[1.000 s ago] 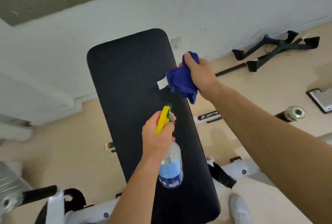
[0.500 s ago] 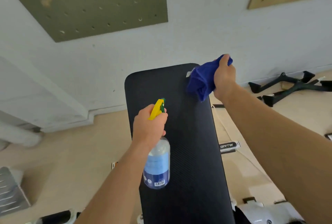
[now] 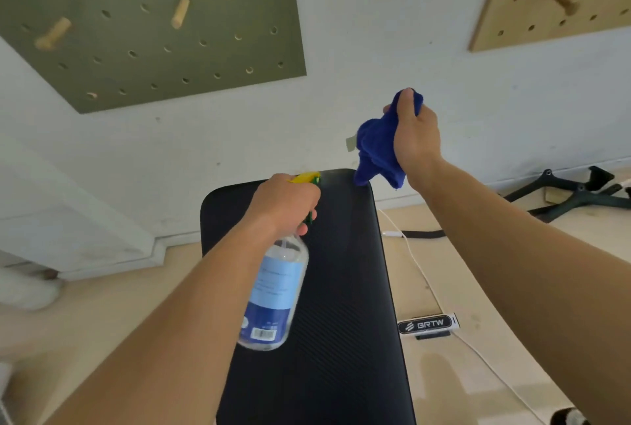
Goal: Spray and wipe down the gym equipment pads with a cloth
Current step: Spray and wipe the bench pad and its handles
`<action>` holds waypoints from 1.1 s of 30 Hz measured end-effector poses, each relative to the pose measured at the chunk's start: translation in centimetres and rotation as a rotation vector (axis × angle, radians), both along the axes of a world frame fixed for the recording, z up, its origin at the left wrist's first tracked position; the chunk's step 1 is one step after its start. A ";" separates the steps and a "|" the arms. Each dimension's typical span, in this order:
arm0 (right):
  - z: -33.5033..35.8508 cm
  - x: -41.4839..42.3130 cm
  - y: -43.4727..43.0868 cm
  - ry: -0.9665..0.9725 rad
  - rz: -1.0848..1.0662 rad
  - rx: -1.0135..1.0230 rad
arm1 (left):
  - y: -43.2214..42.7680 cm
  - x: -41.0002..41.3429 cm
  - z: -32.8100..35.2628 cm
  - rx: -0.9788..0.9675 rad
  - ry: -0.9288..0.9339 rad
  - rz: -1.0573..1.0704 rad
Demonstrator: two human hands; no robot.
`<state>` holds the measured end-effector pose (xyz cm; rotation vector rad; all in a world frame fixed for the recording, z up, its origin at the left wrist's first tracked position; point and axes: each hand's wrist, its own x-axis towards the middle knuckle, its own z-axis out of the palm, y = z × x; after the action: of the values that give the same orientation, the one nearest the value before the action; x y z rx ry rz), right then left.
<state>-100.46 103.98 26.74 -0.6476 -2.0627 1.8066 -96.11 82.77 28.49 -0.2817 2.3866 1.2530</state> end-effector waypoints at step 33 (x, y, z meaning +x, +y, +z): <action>-4.0 -3.3 -18.0 -0.263 0.579 1.098 | -21.7 5.1 -4.8 0.199 0.192 0.263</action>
<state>-103.80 86.02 22.73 0.0564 -3.1301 0.4904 -90.99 61.04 23.67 -0.4424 2.4153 1.6948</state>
